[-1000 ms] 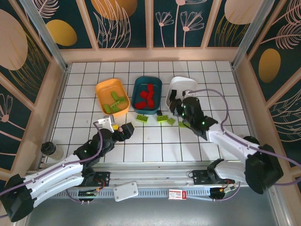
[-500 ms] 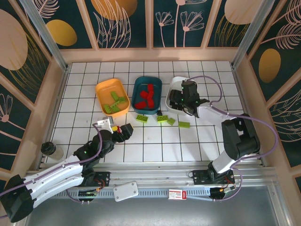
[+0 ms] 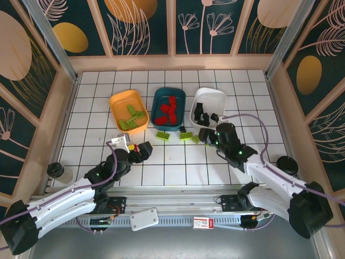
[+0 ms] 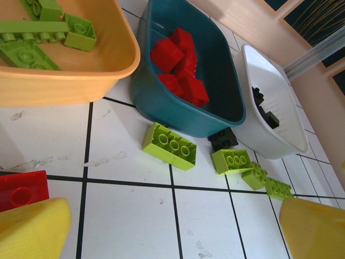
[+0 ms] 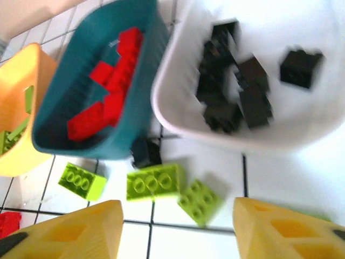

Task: Sort the legos into containers by color
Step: Place the lego in the container, then move the lego to the bottom-center of the table.

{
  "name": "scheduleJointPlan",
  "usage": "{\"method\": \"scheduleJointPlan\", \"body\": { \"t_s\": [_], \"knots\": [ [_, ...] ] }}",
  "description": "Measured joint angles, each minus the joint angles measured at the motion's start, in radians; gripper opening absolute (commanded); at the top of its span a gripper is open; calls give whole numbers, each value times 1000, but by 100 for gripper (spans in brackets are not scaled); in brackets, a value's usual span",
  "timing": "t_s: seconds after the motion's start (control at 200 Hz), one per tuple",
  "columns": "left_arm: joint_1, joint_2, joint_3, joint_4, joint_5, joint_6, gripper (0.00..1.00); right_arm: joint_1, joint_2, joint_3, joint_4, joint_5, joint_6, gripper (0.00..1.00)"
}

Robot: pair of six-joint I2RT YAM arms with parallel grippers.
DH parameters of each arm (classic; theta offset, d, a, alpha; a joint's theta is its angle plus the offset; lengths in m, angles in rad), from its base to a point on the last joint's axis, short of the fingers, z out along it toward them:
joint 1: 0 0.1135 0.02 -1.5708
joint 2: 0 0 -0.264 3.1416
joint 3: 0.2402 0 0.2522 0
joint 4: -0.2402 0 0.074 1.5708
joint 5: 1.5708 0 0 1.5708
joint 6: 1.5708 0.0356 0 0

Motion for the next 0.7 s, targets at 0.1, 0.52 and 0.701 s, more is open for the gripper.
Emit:
{"method": "scheduleJointPlan", "body": {
  "t_s": [0.1, 0.52, 0.701],
  "knots": [
    [0, 2, 0, 0, 0, 0, 98, -26, -25, -69, -24, 13, 30, 42],
    [0, -2, 0, 0, 0, 0, 98, -110, 274, -78, 71, 56, 13, 29],
    [0, -8, 0, 0, -3, 0, 98, -88, 357, -42, 108, 95, 4, 26]
  ]
}}
